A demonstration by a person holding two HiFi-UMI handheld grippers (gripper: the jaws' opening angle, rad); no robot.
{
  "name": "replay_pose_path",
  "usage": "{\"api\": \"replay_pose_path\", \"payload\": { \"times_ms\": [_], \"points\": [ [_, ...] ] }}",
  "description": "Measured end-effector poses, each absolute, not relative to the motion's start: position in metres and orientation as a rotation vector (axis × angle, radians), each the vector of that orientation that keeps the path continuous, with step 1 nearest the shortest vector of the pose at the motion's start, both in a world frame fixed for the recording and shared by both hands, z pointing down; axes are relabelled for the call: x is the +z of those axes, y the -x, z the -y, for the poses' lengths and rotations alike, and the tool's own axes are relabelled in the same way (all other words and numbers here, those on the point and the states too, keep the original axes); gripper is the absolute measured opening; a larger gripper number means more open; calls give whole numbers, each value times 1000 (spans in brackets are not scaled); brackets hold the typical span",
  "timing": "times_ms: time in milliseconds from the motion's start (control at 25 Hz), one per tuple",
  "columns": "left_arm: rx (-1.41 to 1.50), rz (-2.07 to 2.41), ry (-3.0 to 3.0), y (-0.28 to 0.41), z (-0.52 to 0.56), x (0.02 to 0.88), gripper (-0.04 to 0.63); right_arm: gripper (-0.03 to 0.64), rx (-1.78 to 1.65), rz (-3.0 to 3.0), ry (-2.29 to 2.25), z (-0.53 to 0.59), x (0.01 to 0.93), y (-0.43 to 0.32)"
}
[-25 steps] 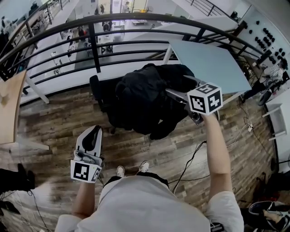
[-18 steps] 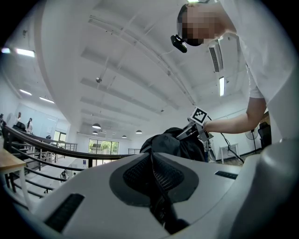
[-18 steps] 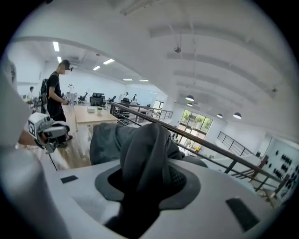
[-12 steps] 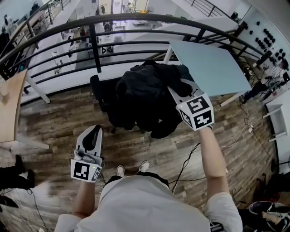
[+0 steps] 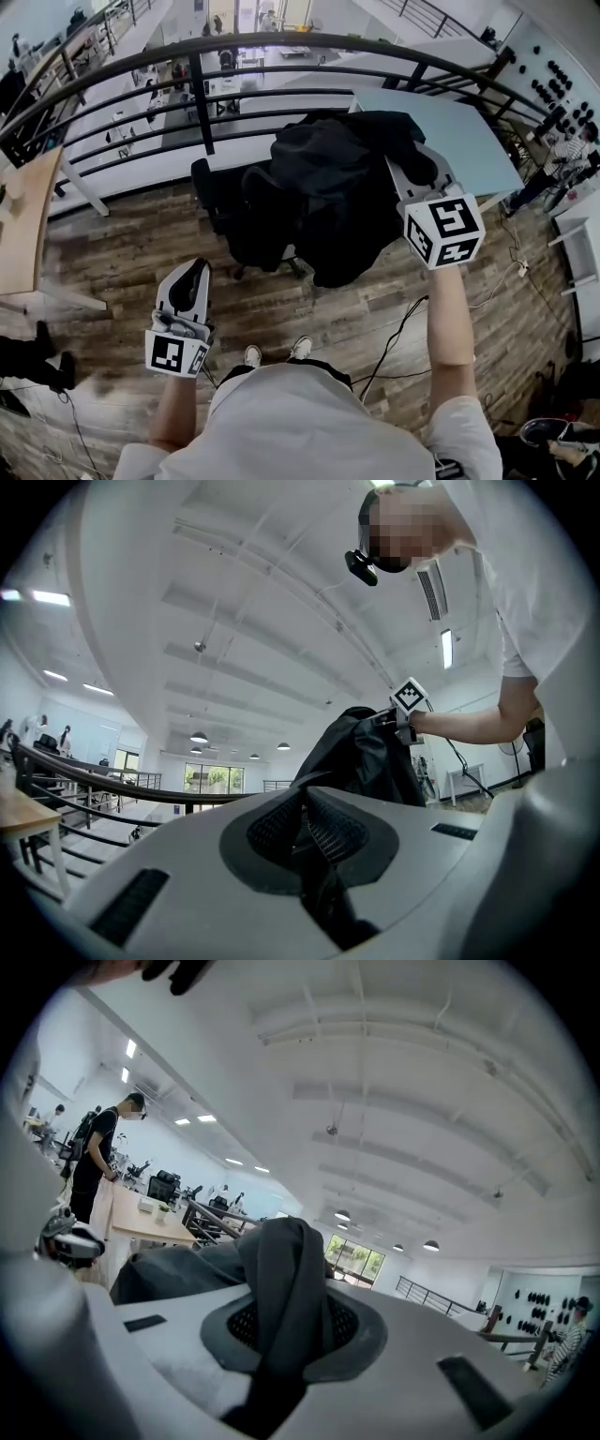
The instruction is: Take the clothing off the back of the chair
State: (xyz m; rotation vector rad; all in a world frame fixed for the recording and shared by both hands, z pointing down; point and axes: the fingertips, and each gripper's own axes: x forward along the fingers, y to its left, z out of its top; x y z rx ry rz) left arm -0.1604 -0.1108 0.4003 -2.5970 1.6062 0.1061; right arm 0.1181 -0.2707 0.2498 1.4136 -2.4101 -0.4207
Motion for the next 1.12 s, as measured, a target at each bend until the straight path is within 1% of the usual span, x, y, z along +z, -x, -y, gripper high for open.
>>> {"api": "replay_pose_path", "payload": {
  "times_ms": [360,520,720,920,1120],
  "points": [
    [120,-1598,2592,155,116,394,41,67,-595,2510,-1513,250,140,-140],
    [119,-1595,2587,152,118,394,41,67,-639,2522,-1506,238,141,-141],
    [115,-1593,2580,147,122,392,41,67,-581,2543,-1517,234,162,-148],
    [111,-1574,2578,140,126,386,41,67,-519,2558,-1613,227,161,-183],
    [108,-1564,2578,135,130,385,41,67,-575,2492,-1707,210,146,-219]
  ]
}}
